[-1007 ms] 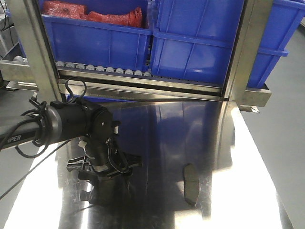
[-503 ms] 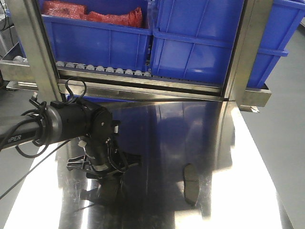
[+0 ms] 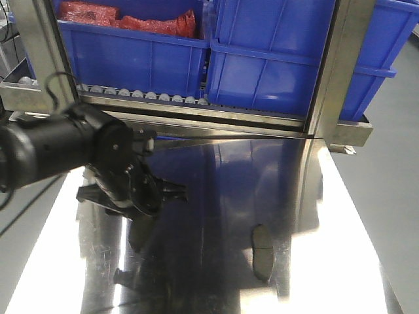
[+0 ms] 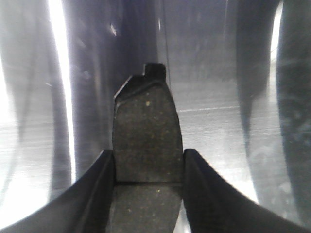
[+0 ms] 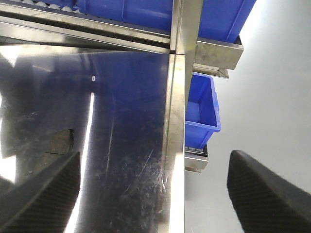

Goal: Move and align brake pads A on conveyor
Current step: 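Lift the brake pad with the left gripper and pull it back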

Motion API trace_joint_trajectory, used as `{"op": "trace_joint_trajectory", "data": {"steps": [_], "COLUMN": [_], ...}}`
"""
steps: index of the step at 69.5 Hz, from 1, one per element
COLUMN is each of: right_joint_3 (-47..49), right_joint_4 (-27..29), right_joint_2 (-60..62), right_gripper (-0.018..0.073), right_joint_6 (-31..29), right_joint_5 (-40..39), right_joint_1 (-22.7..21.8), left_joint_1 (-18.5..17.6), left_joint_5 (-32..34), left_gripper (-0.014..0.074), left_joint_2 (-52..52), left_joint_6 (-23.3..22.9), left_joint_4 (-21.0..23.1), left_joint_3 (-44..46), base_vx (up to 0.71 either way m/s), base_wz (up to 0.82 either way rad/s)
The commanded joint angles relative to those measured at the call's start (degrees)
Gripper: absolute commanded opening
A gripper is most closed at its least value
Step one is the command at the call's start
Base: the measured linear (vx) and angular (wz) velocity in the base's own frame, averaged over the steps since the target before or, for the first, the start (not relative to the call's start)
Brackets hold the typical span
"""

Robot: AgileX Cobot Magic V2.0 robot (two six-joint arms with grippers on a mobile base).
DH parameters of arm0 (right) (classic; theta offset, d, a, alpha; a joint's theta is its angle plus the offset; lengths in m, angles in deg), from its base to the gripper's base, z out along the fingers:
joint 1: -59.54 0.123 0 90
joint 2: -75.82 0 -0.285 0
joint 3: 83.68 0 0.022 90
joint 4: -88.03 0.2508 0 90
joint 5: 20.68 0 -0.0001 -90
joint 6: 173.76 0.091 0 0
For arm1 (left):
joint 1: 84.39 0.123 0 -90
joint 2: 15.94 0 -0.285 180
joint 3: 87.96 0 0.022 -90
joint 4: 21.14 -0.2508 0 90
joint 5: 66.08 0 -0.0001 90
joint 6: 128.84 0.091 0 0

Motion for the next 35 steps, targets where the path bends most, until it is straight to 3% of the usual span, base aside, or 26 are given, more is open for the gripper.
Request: {"op": "trace_joint_trajectory", "data": {"steps": [1, 18, 35], "right_joint_3": [1.5, 1.5, 1.5], "right_joint_4": [-0.4, -0.4, -0.4], "right_joint_2": [-0.5, -0.5, -0.5], "right_gripper": [0.0582, 0.0582, 0.0582], "right_joint_6": [-0.6, -0.6, -0.6], "right_joint_5": [-4.1, -4.1, -4.1], "right_joint_1": [-0.4, -0.4, -0.4], "left_joint_1": [-0.5, -0.3, 3.1], "left_joint_5": [0.2, -2.3, -4.3], "left_gripper": [-0.0006, -0.0006, -0.0006], "left_joint_2": [-7.0, -15.9, -23.0], "left_joint_6": [-0.3, -1.7, -1.1], "left_joint_4": [-3.9, -11.2, -15.3], "left_joint_3": [1.3, 1.1, 1.1], "base_vx": [0.00, 0.00, 0.00], "base_wz": [0.00, 0.00, 0.00]}}
